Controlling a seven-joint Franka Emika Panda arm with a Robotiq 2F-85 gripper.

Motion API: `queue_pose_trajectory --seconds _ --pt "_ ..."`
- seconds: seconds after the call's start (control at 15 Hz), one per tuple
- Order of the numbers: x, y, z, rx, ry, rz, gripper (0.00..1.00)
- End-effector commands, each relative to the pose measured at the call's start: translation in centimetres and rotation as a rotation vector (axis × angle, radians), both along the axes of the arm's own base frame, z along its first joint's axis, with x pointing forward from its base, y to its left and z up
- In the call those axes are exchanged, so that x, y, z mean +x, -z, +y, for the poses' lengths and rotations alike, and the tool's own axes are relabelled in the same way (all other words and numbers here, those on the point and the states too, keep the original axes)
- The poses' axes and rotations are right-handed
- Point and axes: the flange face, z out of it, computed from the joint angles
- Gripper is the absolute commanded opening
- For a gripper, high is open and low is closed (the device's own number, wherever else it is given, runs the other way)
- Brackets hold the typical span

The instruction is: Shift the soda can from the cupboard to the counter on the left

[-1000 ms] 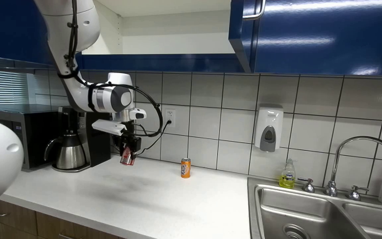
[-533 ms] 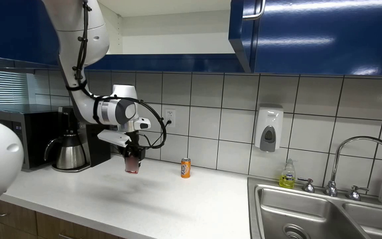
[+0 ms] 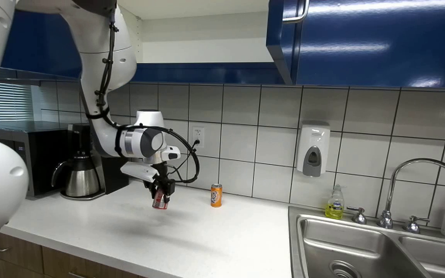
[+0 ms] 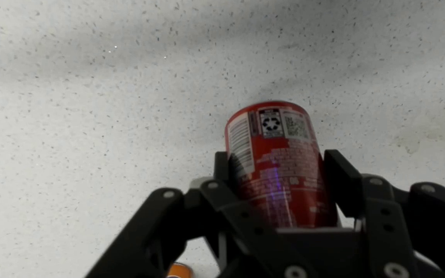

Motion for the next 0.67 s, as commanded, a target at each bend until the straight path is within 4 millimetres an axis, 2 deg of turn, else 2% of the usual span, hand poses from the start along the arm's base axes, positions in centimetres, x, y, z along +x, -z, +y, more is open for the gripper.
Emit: queue_pose_trajectory --seconds 0.0,0.6 --pt "1.0 1.2 0.2 -0.015 -0.032 -0.035 0.38" --pt "1.1 5.2 1.5 -0.002 -0.050 -0.089 0.38"
